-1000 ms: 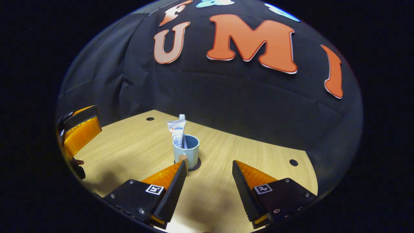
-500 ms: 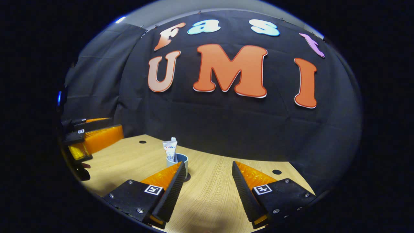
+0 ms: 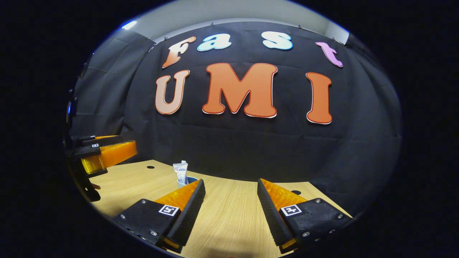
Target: Put the toothbrush and toothpaste on the desktop into the cup, then pick up the cup and place it on the coaster on the desktop.
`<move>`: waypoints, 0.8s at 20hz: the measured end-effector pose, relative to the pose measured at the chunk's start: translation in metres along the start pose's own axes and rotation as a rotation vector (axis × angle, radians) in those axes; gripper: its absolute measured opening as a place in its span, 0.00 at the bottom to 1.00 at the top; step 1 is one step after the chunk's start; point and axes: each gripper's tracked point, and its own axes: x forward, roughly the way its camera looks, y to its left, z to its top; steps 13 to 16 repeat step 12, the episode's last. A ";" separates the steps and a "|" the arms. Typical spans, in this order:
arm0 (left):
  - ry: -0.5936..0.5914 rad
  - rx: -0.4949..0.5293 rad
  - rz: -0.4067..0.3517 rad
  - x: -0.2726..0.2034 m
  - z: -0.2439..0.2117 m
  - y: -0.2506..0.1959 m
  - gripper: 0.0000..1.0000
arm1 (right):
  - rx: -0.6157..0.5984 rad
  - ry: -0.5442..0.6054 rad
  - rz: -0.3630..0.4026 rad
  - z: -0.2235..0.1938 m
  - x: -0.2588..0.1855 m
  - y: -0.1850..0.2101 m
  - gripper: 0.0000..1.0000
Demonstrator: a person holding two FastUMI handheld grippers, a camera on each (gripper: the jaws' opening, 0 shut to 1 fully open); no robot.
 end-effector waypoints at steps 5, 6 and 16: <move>-0.006 -0.001 0.008 0.001 -0.002 -0.002 1.00 | 0.018 -0.026 -0.006 0.004 -0.005 -0.010 0.88; -0.007 0.003 0.009 0.001 -0.001 -0.002 1.00 | 0.013 -0.030 -0.007 0.005 -0.006 -0.012 0.88; -0.006 0.006 0.012 0.002 -0.003 -0.005 1.00 | 0.007 -0.028 0.012 0.001 -0.006 -0.007 0.88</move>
